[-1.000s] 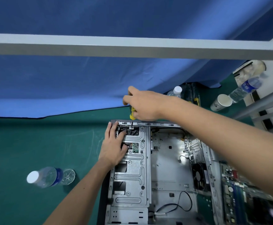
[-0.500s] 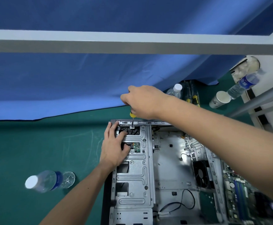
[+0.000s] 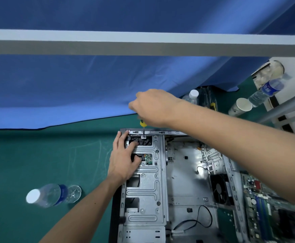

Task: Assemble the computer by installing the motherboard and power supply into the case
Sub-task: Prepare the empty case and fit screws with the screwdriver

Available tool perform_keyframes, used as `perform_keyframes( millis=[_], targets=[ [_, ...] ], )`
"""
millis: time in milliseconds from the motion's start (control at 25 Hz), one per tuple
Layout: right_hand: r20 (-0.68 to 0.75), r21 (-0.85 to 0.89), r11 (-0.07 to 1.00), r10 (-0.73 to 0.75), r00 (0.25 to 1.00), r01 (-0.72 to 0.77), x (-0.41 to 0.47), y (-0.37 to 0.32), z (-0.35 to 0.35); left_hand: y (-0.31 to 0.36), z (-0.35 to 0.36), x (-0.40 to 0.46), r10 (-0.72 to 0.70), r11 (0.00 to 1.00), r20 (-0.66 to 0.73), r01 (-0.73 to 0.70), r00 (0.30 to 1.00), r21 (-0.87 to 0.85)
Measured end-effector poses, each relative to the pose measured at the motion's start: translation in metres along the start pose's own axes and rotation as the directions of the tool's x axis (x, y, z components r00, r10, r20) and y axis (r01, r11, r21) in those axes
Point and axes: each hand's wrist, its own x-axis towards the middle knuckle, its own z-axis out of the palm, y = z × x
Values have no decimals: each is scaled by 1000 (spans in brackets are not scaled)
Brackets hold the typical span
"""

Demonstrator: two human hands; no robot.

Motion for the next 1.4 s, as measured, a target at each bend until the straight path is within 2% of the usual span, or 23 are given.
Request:
perform_keyframes(
  millis=[80, 160, 240, 280, 360, 400, 440, 520, 560, 640, 720, 800, 880, 1000, 1040, 1120, 1200, 1240, 1320, 1400],
  targets=[
    [-33, -58, 995, 80, 996, -82, 4, -2, 6, 1, 1, 1, 2, 1000, -8, -2, 1000, 7],
    [62, 51, 991, 117, 991, -120, 6, 5, 7, 2, 0, 2, 9, 1000, -13, -9, 1000, 7],
    [222, 227, 970, 40, 974, -92, 3, 17, 3, 2, -1, 2, 10, 1000, -18, -10, 1000, 3],
    [223, 266, 963, -22, 974, -40, 2, 20, 1, 2, -1, 1, 3, 1000, -18, -3, 1000, 5],
    [88, 199, 977, -96, 991, 77, -3, 19, 3, 2, 0, -1, -6, 1000, -20, 7, 1000, 13],
    [17, 122, 989, -81, 997, 78, -5, 15, 4, 2, 1, 0, -4, 1000, -21, 4, 1000, 15],
    [-67, 59, 997, -44, 997, 48, -5, 11, 6, 3, 1, 1, -2, 1000, -20, 2, 1000, 15],
    [-142, -6, 998, 61, 988, -62, -3, 8, 14, 5, 0, 3, -11, 1000, -15, 11, 1000, 16],
    [-132, 18, 993, 114, 985, -113, -1, 7, 15, 5, -1, 3, -17, 1000, -15, 17, 1000, 19],
    [-7, 134, 980, 146, 989, -143, 2, 12, 17, 6, 1, 2, -19, 1000, -19, 19, 1000, 21],
    [143, 272, 960, 32, 989, -70, -2, 19, 17, 6, 1, 1, -13, 1000, -18, 14, 1000, 17],
    [113, 305, 952, -75, 991, 37, -9, 23, 17, 6, 1, 0, -14, 1000, -18, 14, 1000, 16],
    [2, 231, 970, -75, 997, 72, -15, 17, 18, 6, 1, 0, -20, 1000, -17, 20, 1000, 20],
    [-129, 59, 995, 87, 988, -80, -13, 2, 24, 7, 2, 0, -24, 1000, -8, 24, 1000, 19],
    [-116, 44, 991, 130, 985, -125, -11, 1, 23, 7, 2, 0, -25, 1000, -8, 25, 1000, 19],
    [-33, 152, 980, 137, 990, -131, -8, 7, 21, 5, 1, 0, -24, 1000, -9, 24, 1000, 20],
    [82, 313, 949, 10, 997, -35, -11, 18, 19, 5, 1, 0, -18, 1000, -8, 18, 1000, 21],
    [86, 337, 941, -67, 994, 34, -14, 22, 19, 5, 2, 0, -16, 1000, -8, 16, 1000, 20],
    [7, 265, 958, -120, 993, 114, -17, 22, 19, 5, 2, 1, -17, 1000, -13, 17, 1000, 21],
    [-95, 127, 990, -50, 994, 62, -15, 15, 16, 5, 3, 2, -15, 1000, -15, 16, 1000, 23]
  ],
)
